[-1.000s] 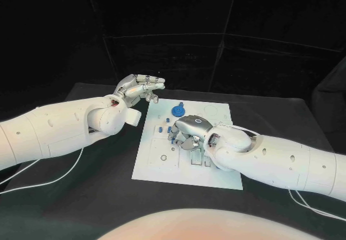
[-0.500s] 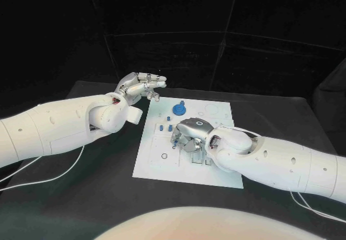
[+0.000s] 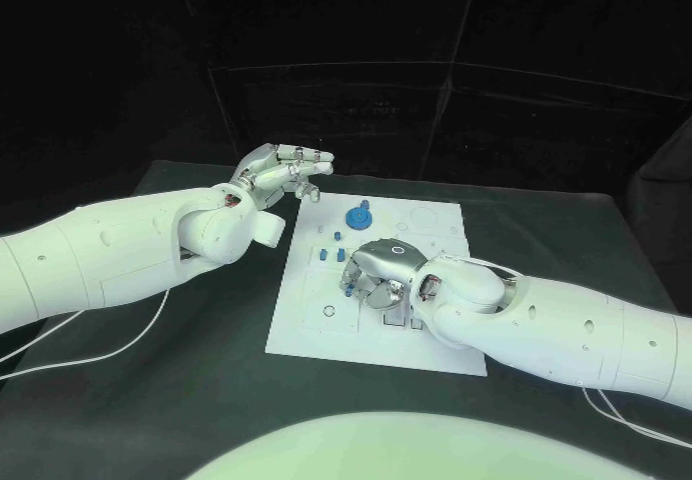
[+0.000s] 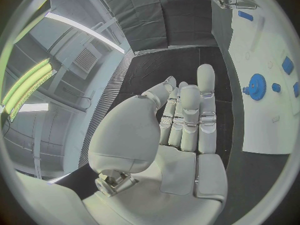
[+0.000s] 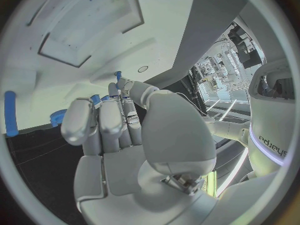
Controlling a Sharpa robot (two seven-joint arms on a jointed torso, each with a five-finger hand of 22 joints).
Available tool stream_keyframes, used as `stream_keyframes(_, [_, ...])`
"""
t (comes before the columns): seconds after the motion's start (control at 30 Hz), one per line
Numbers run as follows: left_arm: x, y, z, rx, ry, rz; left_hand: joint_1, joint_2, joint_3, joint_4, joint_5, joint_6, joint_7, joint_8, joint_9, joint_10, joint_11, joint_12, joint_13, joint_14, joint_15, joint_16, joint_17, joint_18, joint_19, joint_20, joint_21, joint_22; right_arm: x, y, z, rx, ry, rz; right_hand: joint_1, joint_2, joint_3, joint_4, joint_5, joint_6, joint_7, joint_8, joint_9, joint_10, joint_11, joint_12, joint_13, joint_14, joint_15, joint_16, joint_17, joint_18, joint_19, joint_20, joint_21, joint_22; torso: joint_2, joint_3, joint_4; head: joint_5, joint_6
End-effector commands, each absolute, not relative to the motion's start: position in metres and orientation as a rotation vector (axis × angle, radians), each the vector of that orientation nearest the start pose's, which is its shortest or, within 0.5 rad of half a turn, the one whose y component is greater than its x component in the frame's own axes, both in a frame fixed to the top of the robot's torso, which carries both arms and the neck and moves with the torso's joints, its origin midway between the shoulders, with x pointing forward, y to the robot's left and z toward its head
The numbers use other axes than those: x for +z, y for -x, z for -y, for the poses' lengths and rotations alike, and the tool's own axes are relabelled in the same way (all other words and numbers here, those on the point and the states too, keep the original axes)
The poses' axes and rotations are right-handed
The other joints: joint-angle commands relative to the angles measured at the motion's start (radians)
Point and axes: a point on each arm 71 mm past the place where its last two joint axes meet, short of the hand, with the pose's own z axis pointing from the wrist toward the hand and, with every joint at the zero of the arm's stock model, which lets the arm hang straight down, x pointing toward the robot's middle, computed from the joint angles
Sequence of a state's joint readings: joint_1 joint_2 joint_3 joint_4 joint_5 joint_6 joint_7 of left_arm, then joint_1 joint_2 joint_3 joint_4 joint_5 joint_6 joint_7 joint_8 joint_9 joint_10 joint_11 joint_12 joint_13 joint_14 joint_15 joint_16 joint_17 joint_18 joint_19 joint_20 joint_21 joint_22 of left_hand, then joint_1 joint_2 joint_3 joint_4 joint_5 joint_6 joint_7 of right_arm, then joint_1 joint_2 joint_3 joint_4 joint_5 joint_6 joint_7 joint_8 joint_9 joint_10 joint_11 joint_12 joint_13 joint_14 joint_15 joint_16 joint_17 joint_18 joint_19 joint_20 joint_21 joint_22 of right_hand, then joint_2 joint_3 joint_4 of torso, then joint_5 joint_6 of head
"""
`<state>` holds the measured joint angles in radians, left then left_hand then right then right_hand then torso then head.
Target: Assemble the parts on the task board
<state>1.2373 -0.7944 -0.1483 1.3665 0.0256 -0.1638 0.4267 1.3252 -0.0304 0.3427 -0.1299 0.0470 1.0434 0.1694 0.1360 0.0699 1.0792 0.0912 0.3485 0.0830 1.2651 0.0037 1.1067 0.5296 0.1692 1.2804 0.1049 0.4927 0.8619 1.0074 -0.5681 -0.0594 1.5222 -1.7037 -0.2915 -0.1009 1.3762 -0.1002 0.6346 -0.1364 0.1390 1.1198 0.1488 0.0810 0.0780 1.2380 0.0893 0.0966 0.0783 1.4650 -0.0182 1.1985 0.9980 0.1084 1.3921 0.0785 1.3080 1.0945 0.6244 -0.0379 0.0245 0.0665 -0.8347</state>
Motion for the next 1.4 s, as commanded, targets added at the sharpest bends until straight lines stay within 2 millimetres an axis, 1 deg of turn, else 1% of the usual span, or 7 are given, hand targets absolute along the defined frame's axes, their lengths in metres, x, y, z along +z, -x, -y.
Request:
stream_keyframes(0.03, [-0.2041,-0.5084,-0.2260,-1.574,1.098,-1.490,0.006,-0.005,-0.002,-0.004,0.003,-0.002,-0.001,0.005,0.001,-0.002,0.000,0.006,0.000,-0.008,0.001,-0.003,-0.001,0.012,0.000,-0.003,-0.005,-0.001,-0.2627,-0.4117,0.0532,0.881,0.493,-1.684,0.010,0.003,0.002,-0.004,-0.002,0.002,0.003,-0.005,-0.001,0.025,-0.016,0.000,0.002,0.023,0.002,0.004,0.000,-0.014,-0.003,0.005,0.004,0.002,0.000,-0.0007,0.0020,0.000,-0.001])
stream_keyframes(0.6, [-0.2045,-0.5080,-0.2240,-1.584,1.098,-1.502,0.006,-0.004,-0.003,-0.003,0.003,-0.003,0.000,0.007,0.001,-0.003,0.001,0.007,0.000,-0.010,0.001,-0.005,-0.005,0.012,-0.001,-0.003,-0.005,-0.001,-0.2688,-0.4159,0.0518,0.819,0.523,-1.712,0.009,0.001,0.001,-0.005,-0.002,0.001,0.003,-0.006,-0.001,0.025,-0.015,0.000,0.002,0.022,0.002,0.004,-0.003,-0.014,-0.005,0.005,0.004,0.001,0.000,-0.0010,0.0016,0.000,-0.004])
stream_keyframes(0.63, [-0.2045,-0.5080,-0.2240,-1.584,1.098,-1.503,0.006,-0.004,-0.003,-0.003,0.003,-0.003,0.000,0.007,0.001,-0.003,0.001,0.007,0.000,-0.010,0.001,-0.005,-0.005,0.012,-0.001,-0.003,-0.005,-0.001,-0.2692,-0.4161,0.0517,0.815,0.526,-1.715,0.009,0.001,0.001,-0.005,-0.002,0.001,0.003,-0.006,-0.001,0.025,-0.015,0.000,0.002,0.022,0.002,0.004,-0.003,-0.014,-0.005,0.005,0.004,0.001,0.000,-0.0012,0.0019,0.001,-0.007])
stream_keyframes(0.8, [-0.2047,-0.5080,-0.2232,-1.587,1.098,-1.507,0.006,-0.004,-0.003,-0.003,0.003,-0.003,0.000,0.007,0.001,-0.003,0.001,0.007,0.000,-0.010,0.001,-0.005,-0.005,0.012,-0.001,-0.003,-0.005,-0.001,-0.2702,-0.4167,0.0518,0.803,0.536,-1.717,0.007,0.000,0.000,-0.005,-0.002,0.001,0.003,-0.006,-0.001,0.025,-0.015,-0.001,0.003,0.022,0.002,0.004,-0.004,-0.014,-0.005,0.006,0.005,0.002,-0.001,-0.0009,0.0011,0.002,-0.008])
stream_keyframes(1.07, [-0.2050,-0.5081,-0.2233,-1.587,1.099,-1.509,0.006,-0.004,-0.003,-0.003,0.003,-0.003,0.000,0.007,0.001,-0.003,0.001,0.007,0.000,-0.010,0.001,-0.005,-0.005,0.012,-0.001,-0.003,-0.005,-0.001,-0.2690,-0.4147,0.0510,0.813,0.538,-1.696,0.007,0.000,-0.001,-0.005,-0.002,0.001,0.003,-0.006,-0.001,0.025,-0.015,-0.001,0.003,0.022,0.002,0.005,-0.003,-0.014,-0.005,0.006,0.005,0.002,0.000,0.0002,0.0004,0.004,-0.009])
stream_keyframes(1.2, [-0.2052,-0.5080,-0.2234,-1.587,1.100,-1.511,0.006,-0.004,-0.003,-0.003,0.003,-0.003,0.000,0.007,0.001,-0.003,0.001,0.007,0.000,-0.010,0.001,-0.005,-0.005,0.012,-0.001,-0.003,-0.005,-0.001,-0.2682,-0.4135,0.0500,0.821,0.540,-1.689,0.006,0.000,-0.001,-0.005,-0.002,0.002,0.003,-0.006,-0.001,0.025,-0.015,-0.001,0.003,0.022,0.002,0.005,-0.002,-0.014,-0.005,0.006,0.005,0.002,0.000,-0.0002,0.0021,0.003,-0.009])
stream_keyframes(1.4, [-0.2056,-0.5089,-0.2252,-1.582,1.101,-1.511,0.006,-0.004,-0.003,-0.003,0.003,-0.003,0.000,0.007,0.001,-0.003,0.001,0.007,0.000,-0.010,0.001,-0.005,-0.005,0.012,-0.001,-0.003,-0.005,-0.001,-0.2670,-0.4119,0.0496,0.831,0.538,-1.678,0.006,0.000,-0.002,-0.004,-0.002,0.002,0.003,-0.005,-0.001,0.026,-0.015,0.000,0.003,0.022,0.002,0.005,-0.003,-0.014,-0.005,0.006,0.006,0.003,-0.001,-0.0006,0.0002,0.005,-0.011])
